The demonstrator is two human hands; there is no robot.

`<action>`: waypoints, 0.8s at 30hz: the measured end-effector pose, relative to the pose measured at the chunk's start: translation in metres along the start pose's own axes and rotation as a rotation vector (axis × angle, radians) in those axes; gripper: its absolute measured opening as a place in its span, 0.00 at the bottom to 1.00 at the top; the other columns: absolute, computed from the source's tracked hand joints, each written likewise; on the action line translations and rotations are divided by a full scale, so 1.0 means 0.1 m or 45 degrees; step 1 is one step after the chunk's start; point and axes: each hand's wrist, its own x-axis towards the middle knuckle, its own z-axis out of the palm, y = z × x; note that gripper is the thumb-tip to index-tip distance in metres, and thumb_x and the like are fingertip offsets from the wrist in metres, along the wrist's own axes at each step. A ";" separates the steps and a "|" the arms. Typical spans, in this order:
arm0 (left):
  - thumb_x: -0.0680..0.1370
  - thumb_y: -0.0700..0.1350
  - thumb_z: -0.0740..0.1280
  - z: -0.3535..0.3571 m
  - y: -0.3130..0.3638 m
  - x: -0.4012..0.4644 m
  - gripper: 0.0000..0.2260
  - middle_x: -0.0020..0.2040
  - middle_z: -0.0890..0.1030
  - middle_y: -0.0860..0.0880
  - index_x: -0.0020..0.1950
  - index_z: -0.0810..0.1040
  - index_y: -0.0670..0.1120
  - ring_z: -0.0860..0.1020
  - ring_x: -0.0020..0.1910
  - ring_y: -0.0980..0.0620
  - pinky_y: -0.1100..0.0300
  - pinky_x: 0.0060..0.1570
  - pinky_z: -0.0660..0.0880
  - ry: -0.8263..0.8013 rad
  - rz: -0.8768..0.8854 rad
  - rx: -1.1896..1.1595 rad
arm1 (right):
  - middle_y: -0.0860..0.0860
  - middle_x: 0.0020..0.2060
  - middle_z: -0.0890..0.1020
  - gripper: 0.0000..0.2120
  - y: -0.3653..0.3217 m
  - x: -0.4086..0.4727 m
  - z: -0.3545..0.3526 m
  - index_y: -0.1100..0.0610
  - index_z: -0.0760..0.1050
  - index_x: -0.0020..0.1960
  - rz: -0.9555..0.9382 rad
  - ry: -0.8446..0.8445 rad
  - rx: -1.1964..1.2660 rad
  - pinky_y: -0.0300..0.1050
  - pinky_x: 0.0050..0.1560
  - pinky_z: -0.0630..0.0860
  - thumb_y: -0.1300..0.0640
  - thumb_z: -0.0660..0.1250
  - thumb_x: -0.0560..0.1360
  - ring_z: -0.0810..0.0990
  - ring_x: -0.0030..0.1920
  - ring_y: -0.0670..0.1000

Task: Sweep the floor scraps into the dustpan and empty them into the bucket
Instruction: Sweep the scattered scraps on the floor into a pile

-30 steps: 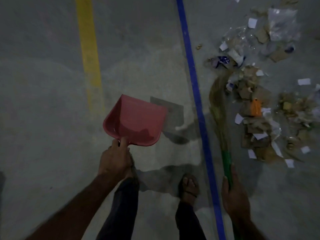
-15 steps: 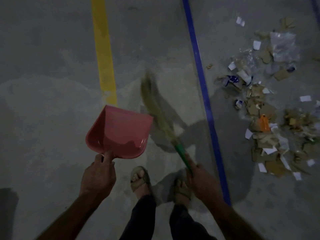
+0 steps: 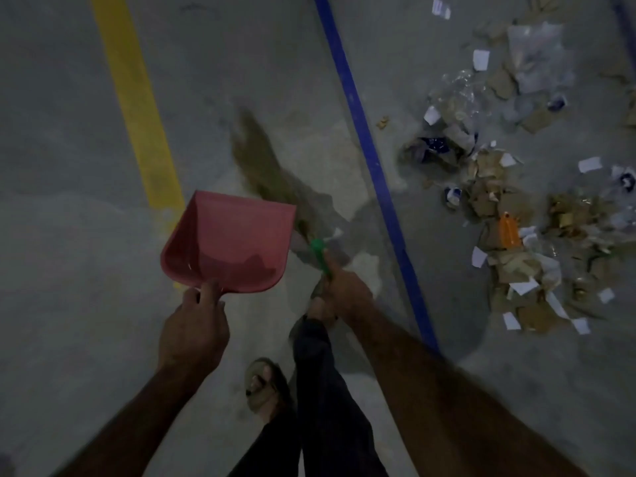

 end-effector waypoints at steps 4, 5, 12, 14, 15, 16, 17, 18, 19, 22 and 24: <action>0.77 0.43 0.67 -0.05 0.45 0.56 0.14 0.48 0.74 0.41 0.62 0.71 0.47 0.78 0.38 0.35 0.47 0.33 0.75 -0.012 0.059 0.030 | 0.58 0.51 0.80 0.28 0.21 0.37 -0.49 0.45 0.50 0.81 0.162 0.145 0.180 0.49 0.49 0.73 0.51 0.55 0.84 0.80 0.50 0.59; 0.77 0.43 0.67 -0.07 0.59 0.70 0.14 0.48 0.74 0.40 0.61 0.70 0.46 0.78 0.38 0.35 0.47 0.33 0.75 -0.009 0.088 0.035 | 0.57 0.49 0.80 0.28 0.30 0.46 -0.61 0.46 0.49 0.81 0.178 0.155 0.202 0.48 0.47 0.73 0.51 0.55 0.84 0.80 0.49 0.59; 0.79 0.45 0.64 -0.14 1.47 1.54 0.14 0.51 0.75 0.39 0.65 0.69 0.47 0.78 0.41 0.35 0.47 0.38 0.74 -0.079 0.223 0.113 | 0.59 0.64 0.77 0.25 1.02 0.79 -1.28 0.50 0.55 0.80 0.361 0.277 0.504 0.45 0.53 0.67 0.54 0.54 0.83 0.77 0.60 0.62; 0.79 0.45 0.64 -0.15 1.64 1.72 0.14 0.52 0.75 0.40 0.64 0.69 0.47 0.78 0.41 0.35 0.49 0.38 0.71 -0.085 0.256 0.124 | 0.59 0.66 0.75 0.26 1.30 0.87 -1.34 0.49 0.53 0.80 0.497 0.310 0.621 0.49 0.58 0.71 0.52 0.55 0.83 0.76 0.62 0.62; 0.79 0.45 0.63 -0.17 1.71 1.80 0.14 0.52 0.75 0.40 0.64 0.69 0.47 0.77 0.41 0.36 0.50 0.38 0.70 -0.088 0.273 0.131 | 0.59 0.68 0.74 0.28 1.43 0.89 -1.37 0.49 0.52 0.81 0.588 0.346 0.685 0.53 0.63 0.72 0.49 0.55 0.83 0.75 0.64 0.62; 0.79 0.45 0.63 -0.19 1.78 1.88 0.14 0.52 0.75 0.40 0.64 0.69 0.47 0.77 0.41 0.36 0.50 0.38 0.69 -0.095 0.297 0.139 | 0.59 0.71 0.71 0.30 1.55 0.90 -1.41 0.49 0.51 0.81 0.669 0.393 0.738 0.57 0.67 0.71 0.46 0.55 0.82 0.73 0.66 0.63; 0.80 0.45 0.63 -0.22 1.83 1.95 0.13 0.52 0.75 0.40 0.64 0.69 0.47 0.77 0.41 0.36 0.51 0.38 0.69 -0.103 0.319 0.149 | 0.59 0.72 0.69 0.30 1.69 0.90 -1.44 0.50 0.52 0.81 0.739 0.453 0.795 0.59 0.69 0.69 0.45 0.55 0.82 0.72 0.68 0.64; 0.80 0.45 0.63 -0.24 1.88 2.01 0.14 0.52 0.75 0.40 0.64 0.69 0.48 0.77 0.41 0.36 0.52 0.38 0.68 -0.108 0.338 0.159 | 0.59 0.73 0.69 0.29 1.81 0.88 -1.49 0.51 0.53 0.81 0.799 0.498 0.859 0.59 0.70 0.69 0.46 0.56 0.82 0.71 0.68 0.64; 0.80 0.45 0.63 -0.27 1.93 2.07 0.14 0.52 0.75 0.40 0.65 0.68 0.48 0.77 0.40 0.36 0.52 0.38 0.67 -0.112 0.356 0.168 | 0.60 0.73 0.69 0.28 1.92 0.85 -1.54 0.51 0.54 0.81 0.846 0.522 0.933 0.59 0.69 0.69 0.49 0.56 0.83 0.72 0.67 0.64; 0.80 0.46 0.63 -0.35 2.04 2.23 0.14 0.51 0.75 0.40 0.65 0.68 0.48 0.77 0.39 0.37 0.52 0.37 0.68 -0.116 0.400 0.185 | 0.61 0.64 0.75 0.26 2.23 0.65 -1.69 0.46 0.56 0.79 0.963 0.566 1.073 0.64 0.62 0.75 0.51 0.56 0.82 0.77 0.59 0.64; 0.80 0.46 0.63 -0.39 2.11 2.32 0.14 0.52 0.75 0.40 0.65 0.68 0.48 0.77 0.39 0.37 0.52 0.37 0.67 -0.118 0.422 0.182 | 0.60 0.57 0.78 0.25 2.39 0.52 -1.79 0.40 0.56 0.78 1.055 0.596 1.123 0.64 0.52 0.80 0.49 0.57 0.82 0.80 0.50 0.62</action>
